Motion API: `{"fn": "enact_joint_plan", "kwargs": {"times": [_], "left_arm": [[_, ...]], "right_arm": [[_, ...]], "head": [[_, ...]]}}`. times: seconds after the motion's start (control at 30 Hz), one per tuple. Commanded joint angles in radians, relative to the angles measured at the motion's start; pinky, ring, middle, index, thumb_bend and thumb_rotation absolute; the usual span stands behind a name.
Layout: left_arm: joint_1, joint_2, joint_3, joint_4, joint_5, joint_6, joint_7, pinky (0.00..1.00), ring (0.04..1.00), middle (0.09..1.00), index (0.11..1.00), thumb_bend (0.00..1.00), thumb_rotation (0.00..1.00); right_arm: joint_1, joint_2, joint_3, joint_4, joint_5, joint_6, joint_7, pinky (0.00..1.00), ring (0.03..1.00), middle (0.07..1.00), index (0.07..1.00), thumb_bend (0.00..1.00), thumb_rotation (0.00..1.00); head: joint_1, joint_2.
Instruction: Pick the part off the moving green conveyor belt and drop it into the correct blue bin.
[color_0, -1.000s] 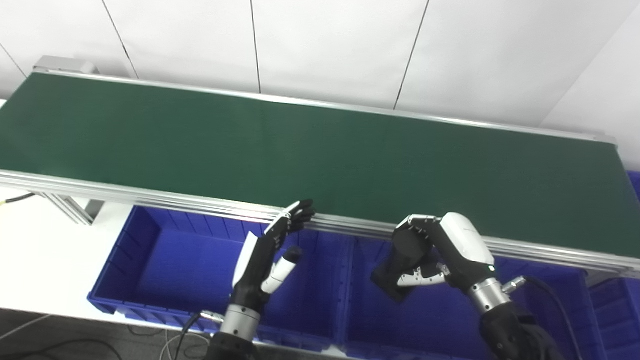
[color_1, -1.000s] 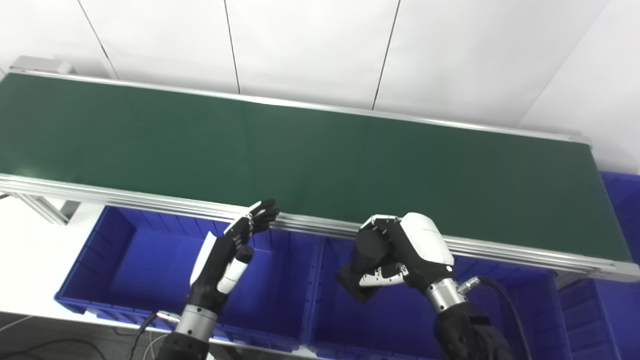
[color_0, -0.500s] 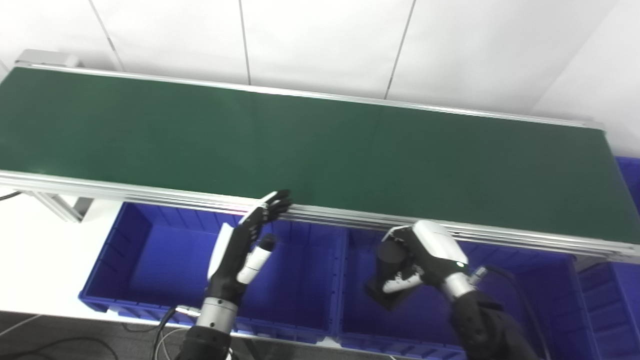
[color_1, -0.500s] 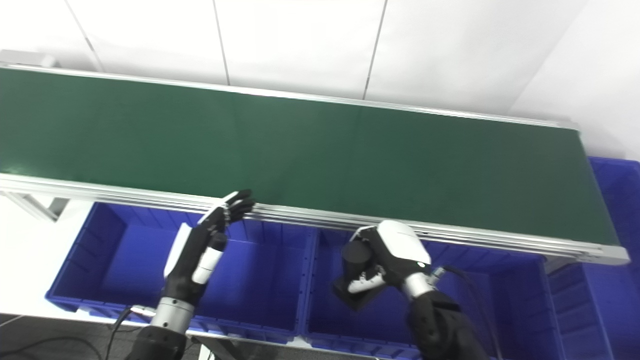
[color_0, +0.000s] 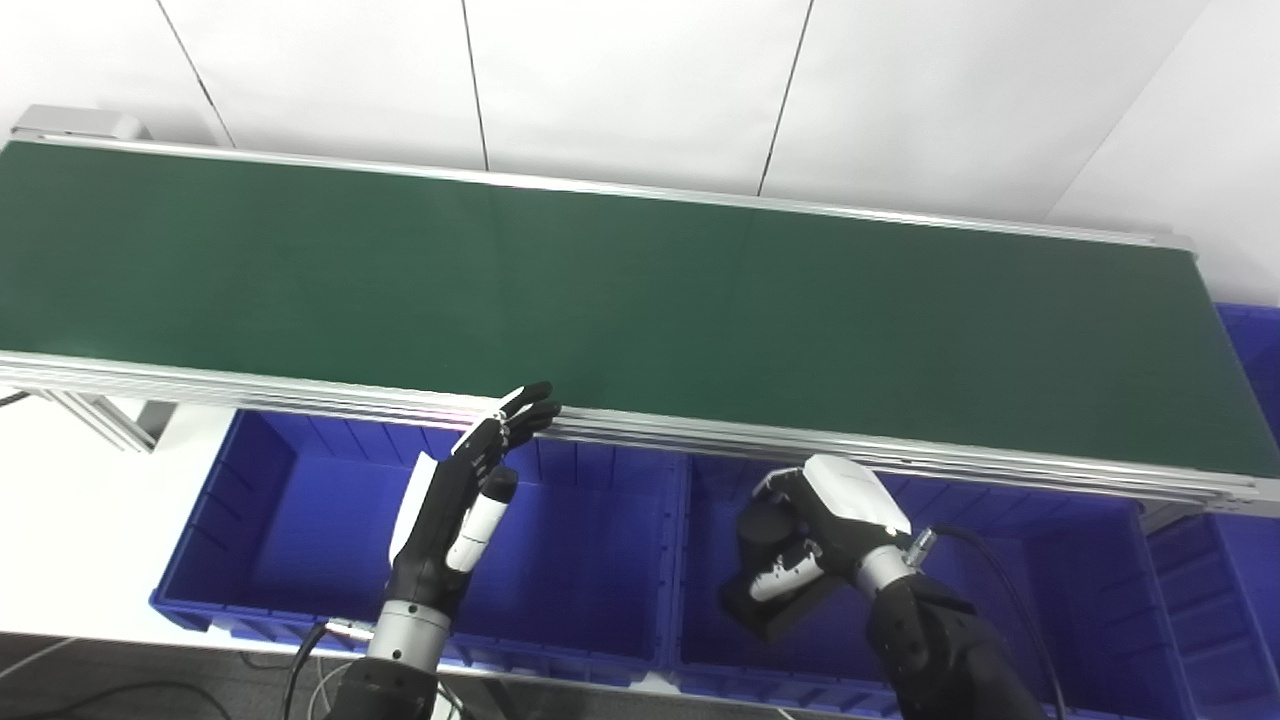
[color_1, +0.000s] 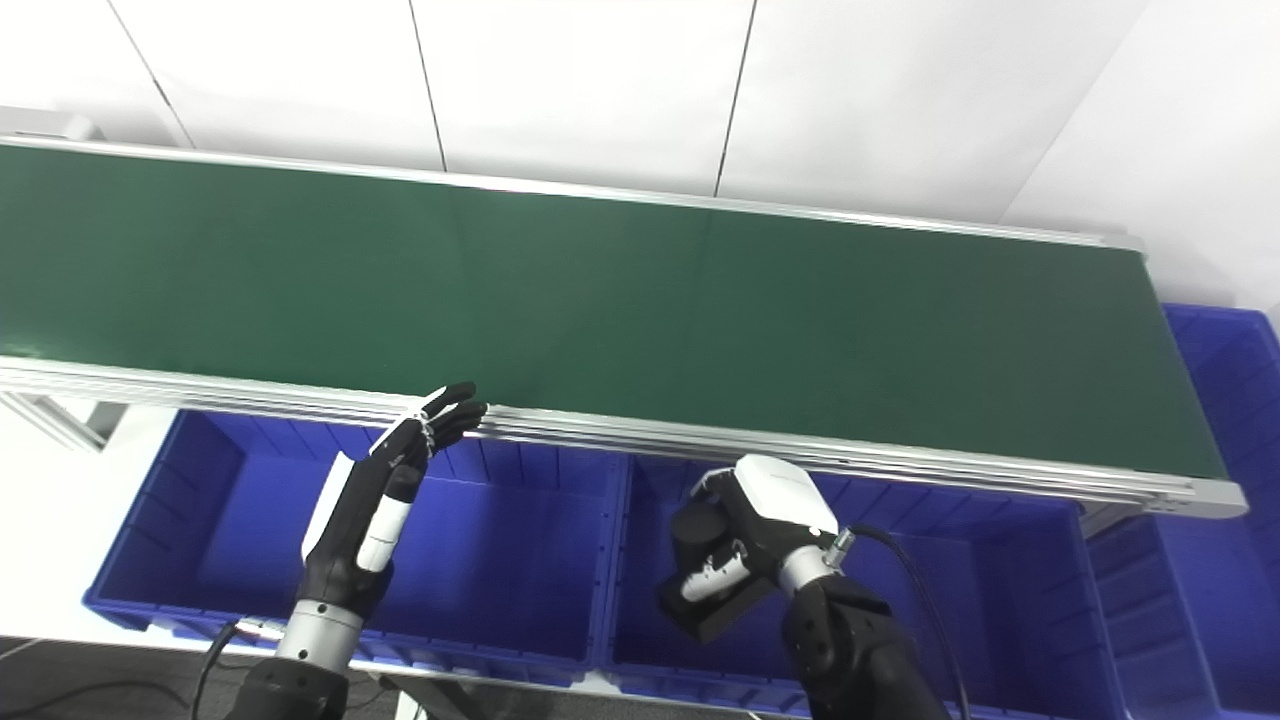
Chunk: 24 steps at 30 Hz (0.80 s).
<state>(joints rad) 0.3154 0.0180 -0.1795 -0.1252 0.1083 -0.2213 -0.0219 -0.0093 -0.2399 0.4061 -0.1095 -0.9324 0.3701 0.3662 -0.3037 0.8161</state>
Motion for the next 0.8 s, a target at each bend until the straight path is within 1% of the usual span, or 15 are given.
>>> {"fn": "enact_joint_plan", "kwargs": {"times": [0.0,0.03,0.13,0.17,0.27,0.33,0.43,0.47,0.5,0.57,0.63,0.7,0.77], "left_arm": [[-0.002,0.006,0.007,-0.038,-0.009,-0.035,-0.005,0.86,0.827,0.811,0.832,0.76,1.0],[-0.002,0.011,0.01,-0.039,-0.012,-0.036,-0.008,0.85,0.829,0.812,0.831,0.76,1.0],[-0.002,0.02,0.015,-0.052,-0.009,-0.016,-0.016,0.85,0.836,0.817,0.833,0.78,1.0],[-0.003,0.022,0.017,-0.055,-0.009,-0.012,-0.018,0.86,0.838,0.819,0.833,0.8,1.0],[-0.005,0.029,0.019,-0.054,-0.008,-0.016,-0.023,0.85,0.831,0.817,0.832,0.79,1.0],[-0.006,0.031,0.021,-0.054,-0.006,-0.016,-0.023,0.85,0.826,0.813,0.829,0.79,1.0],[-0.008,0.037,0.023,-0.055,-0.013,-0.01,-0.032,0.85,0.833,0.821,0.837,0.79,1.0],[-0.01,0.039,0.024,-0.056,-0.014,-0.008,-0.034,0.85,0.834,0.82,0.837,0.8,1.0],[-0.012,0.041,0.025,-0.056,-0.015,-0.007,-0.036,0.85,0.832,0.819,0.835,0.8,1.0],[-0.018,0.044,0.026,-0.05,-0.019,-0.012,-0.042,0.86,0.83,0.818,0.834,0.79,1.0],[-0.022,0.045,0.027,-0.049,-0.024,-0.01,-0.047,0.86,0.833,0.818,0.831,0.79,1.0],[-0.025,0.046,0.028,-0.049,-0.022,-0.01,-0.051,0.86,0.836,0.82,0.832,0.79,1.0],[-0.027,0.047,0.027,-0.048,-0.016,-0.015,-0.054,0.86,0.836,0.821,0.832,0.78,1.0]], "right_arm": [[0.006,0.015,0.001,-0.07,-0.02,0.037,0.008,0.83,0.912,0.921,0.889,0.84,0.41],[0.015,0.021,0.003,-0.094,-0.03,0.049,0.011,0.89,0.956,0.954,0.905,0.85,0.44],[0.053,0.038,0.005,-0.168,-0.073,0.081,0.007,0.95,0.995,0.993,0.936,0.84,0.45],[0.064,0.044,0.003,-0.186,-0.083,0.086,0.008,0.97,0.999,0.998,0.945,0.84,0.44],[0.097,0.059,-0.003,-0.234,-0.107,0.087,0.002,0.97,1.0,1.0,0.959,0.84,0.44],[0.132,0.075,-0.02,-0.272,-0.087,0.067,-0.036,0.98,1.0,1.0,0.967,0.84,0.45],[0.198,0.132,-0.075,-0.327,0.026,0.031,-0.117,0.98,1.0,1.0,0.977,0.83,0.48],[0.221,0.151,-0.09,-0.336,0.065,0.009,-0.151,0.95,0.995,1.0,0.98,0.82,0.49],[0.239,0.166,-0.1,-0.339,0.096,-0.011,-0.18,0.9,0.97,0.989,0.984,0.82,0.53],[0.271,0.197,-0.124,-0.336,0.183,-0.057,-0.231,0.85,0.947,0.978,0.984,0.82,0.58],[0.293,0.219,-0.142,-0.33,0.266,-0.094,-0.261,0.82,0.936,0.98,0.996,0.82,0.65],[0.315,0.237,-0.156,-0.324,0.349,-0.129,-0.28,0.81,0.928,0.984,0.999,0.82,0.7],[0.337,0.253,-0.171,-0.316,0.435,-0.165,-0.296,0.83,0.925,0.985,1.0,0.84,0.78]], "head": [[-0.015,0.002],[-0.023,0.004],[-0.03,0.006],[-0.034,0.007],[-0.039,0.006],[-0.041,0.003],[-0.047,0.002],[-0.049,0.002],[-0.05,0.002],[-0.05,0.001],[-0.047,-0.001],[-0.041,-0.003],[-0.038,-0.008]]}}
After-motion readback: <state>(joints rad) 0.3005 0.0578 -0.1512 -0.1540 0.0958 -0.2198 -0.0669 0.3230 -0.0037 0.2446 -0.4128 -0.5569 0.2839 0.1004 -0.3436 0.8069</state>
